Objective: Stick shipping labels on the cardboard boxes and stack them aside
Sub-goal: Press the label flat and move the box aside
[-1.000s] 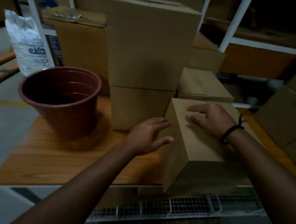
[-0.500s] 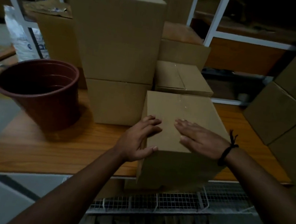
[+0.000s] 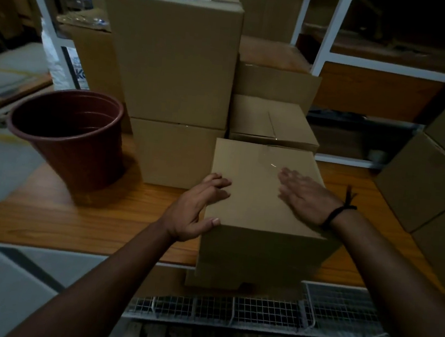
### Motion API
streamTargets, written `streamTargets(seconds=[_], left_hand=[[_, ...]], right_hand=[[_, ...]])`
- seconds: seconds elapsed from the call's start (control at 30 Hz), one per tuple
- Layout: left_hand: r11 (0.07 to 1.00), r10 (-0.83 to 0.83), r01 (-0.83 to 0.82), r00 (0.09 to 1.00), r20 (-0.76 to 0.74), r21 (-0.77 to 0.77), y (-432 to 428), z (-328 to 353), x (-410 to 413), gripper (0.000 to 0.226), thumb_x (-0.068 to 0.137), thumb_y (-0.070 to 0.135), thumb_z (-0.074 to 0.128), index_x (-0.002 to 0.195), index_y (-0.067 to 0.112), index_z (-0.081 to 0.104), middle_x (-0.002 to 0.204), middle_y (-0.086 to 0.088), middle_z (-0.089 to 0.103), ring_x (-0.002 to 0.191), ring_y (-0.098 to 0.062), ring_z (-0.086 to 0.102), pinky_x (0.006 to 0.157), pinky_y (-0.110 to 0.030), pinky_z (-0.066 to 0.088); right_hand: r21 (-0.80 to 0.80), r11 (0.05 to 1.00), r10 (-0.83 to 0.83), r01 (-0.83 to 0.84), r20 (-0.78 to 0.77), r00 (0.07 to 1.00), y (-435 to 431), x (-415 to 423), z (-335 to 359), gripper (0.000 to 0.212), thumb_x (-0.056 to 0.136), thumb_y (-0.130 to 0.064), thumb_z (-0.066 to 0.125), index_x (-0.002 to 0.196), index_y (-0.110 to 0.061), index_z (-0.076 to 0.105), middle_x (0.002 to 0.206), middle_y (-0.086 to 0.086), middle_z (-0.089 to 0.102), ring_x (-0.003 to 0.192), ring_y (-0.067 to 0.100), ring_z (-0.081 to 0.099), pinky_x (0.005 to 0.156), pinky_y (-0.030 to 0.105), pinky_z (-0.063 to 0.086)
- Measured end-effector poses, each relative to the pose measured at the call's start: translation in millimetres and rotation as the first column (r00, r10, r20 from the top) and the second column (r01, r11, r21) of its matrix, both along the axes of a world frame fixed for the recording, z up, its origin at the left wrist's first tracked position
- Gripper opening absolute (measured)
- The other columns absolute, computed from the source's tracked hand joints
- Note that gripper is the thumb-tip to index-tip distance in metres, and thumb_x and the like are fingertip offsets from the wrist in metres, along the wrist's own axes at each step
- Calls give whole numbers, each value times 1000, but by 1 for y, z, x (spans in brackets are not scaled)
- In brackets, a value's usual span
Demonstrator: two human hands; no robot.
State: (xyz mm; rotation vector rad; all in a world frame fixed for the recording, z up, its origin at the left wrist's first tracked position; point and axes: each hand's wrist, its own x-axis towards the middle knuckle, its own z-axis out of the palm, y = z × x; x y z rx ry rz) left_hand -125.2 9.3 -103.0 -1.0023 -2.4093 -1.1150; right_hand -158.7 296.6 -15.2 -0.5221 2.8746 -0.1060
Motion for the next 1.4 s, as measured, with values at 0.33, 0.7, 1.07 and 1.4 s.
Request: streamTargets(seconds=[0.33,0.7,1.07,1.4], left_hand=[[999,-7,5,999,35,39,3,-1,2,71,92,66,39,129,7,52,151,-10,41,148,-24,23,118,-30,23],[993,3,-11,998,65,118,8,-5,3,63,90,70,36,129,21,48,150,-7,42,148,-24,23,116,-23,23],[991,-5,-4,997,72,131,6,-8,0,69,91,71,35,128,15,50,151,-7,41,149,-22,22,116,-22,23],[989,-18,10,998,58,148,11,-11,-7,75,90,72,36,128,10,54,151,-5,42,149,-23,22,116,-24,23]], right_hand=[[-3,998,-57,57,-46,997,-9,2,-2,64,101,-54,18,155,-22,6,163,0,0,149,14,2,118,32,6],[86,996,19,-19,6,1000,-25,10,17,58,103,-45,27,154,-20,14,163,4,1,149,18,2,119,35,7],[-65,989,136,-129,104,985,-16,-1,8,59,98,-59,11,152,-36,14,161,-11,6,147,6,2,114,27,2],[-332,918,-86,217,366,927,50,16,19,48,91,-73,18,126,-61,49,149,-17,36,131,7,39,113,39,26]])
